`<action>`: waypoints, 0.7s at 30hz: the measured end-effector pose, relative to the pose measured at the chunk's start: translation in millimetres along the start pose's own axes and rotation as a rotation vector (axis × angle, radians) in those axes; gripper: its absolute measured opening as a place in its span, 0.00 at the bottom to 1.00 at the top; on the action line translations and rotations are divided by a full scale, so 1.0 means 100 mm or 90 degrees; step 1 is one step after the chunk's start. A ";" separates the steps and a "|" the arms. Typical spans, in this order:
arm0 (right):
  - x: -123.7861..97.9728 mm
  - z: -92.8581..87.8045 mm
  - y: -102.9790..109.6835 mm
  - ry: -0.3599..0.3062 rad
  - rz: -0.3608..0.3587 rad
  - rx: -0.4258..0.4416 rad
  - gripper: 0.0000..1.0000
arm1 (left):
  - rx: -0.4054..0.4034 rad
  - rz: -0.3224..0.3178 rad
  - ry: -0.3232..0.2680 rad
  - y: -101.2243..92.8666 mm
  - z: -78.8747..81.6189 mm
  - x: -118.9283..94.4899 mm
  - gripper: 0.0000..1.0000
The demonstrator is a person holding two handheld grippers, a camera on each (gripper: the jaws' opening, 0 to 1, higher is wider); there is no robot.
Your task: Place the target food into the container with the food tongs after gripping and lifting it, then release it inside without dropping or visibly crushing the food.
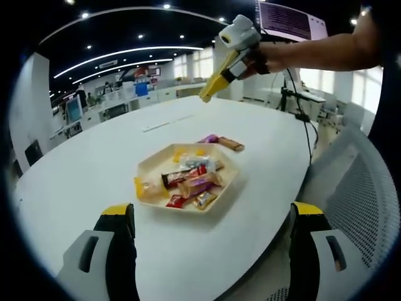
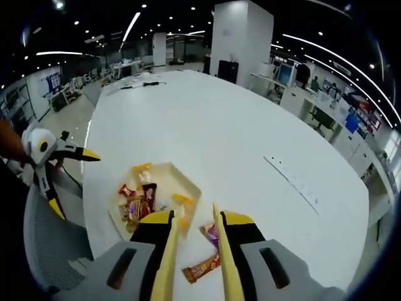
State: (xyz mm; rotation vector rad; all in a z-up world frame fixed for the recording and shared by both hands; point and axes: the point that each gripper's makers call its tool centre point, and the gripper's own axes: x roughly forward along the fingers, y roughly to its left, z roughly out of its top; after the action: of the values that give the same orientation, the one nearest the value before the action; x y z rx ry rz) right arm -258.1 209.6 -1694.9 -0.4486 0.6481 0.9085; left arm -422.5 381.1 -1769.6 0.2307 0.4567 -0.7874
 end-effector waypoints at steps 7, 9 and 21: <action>-0.02 -0.20 -0.01 0.024 0.032 -0.049 0.28 | -0.003 0.004 0.001 0.02 0.00 0.00 0.99; -0.04 -0.26 -0.05 0.032 0.031 -0.061 0.28 | -0.004 0.005 0.002 0.02 -0.01 0.00 0.99; -0.04 -0.39 -0.23 0.031 0.077 -0.094 0.28 | -0.005 0.001 0.014 0.01 -0.05 0.01 0.99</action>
State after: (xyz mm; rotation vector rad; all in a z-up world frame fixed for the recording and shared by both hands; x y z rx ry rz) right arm -253.1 171.1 -1718.3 -0.5695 0.6600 1.0670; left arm -422.3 382.8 -1774.8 0.2329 0.4799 -0.7814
